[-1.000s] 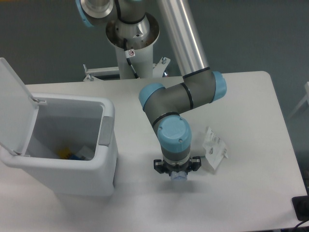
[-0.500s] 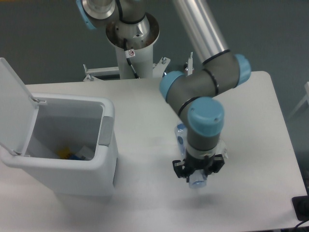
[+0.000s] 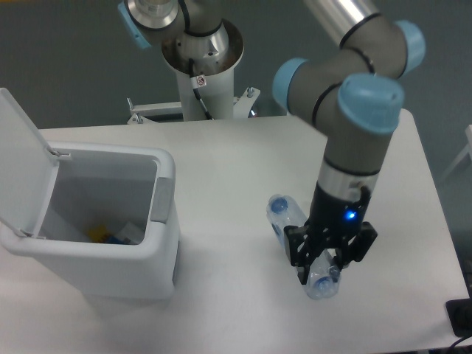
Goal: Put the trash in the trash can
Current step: 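Lift the bottle and carry it over the open trash can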
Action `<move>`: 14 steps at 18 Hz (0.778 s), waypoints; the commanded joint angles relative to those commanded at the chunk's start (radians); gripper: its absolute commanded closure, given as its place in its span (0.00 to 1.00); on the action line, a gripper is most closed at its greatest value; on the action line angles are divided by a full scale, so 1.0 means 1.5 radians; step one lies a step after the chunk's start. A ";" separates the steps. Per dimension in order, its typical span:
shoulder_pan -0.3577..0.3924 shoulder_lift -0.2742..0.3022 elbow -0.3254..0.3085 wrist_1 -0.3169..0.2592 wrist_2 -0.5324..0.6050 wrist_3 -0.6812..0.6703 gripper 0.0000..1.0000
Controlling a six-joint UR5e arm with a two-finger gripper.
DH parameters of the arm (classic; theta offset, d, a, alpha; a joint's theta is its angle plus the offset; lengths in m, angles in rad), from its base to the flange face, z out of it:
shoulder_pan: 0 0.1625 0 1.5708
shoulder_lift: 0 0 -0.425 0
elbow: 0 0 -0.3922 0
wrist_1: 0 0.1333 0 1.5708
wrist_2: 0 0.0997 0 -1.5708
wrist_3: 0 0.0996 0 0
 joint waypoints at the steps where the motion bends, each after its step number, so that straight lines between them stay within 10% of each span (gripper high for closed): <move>1: 0.002 0.002 0.008 0.003 -0.027 0.006 0.52; 6: 0.004 0.021 0.035 0.071 -0.141 0.003 0.51; 14: -0.027 0.083 0.003 0.074 -0.277 0.000 0.51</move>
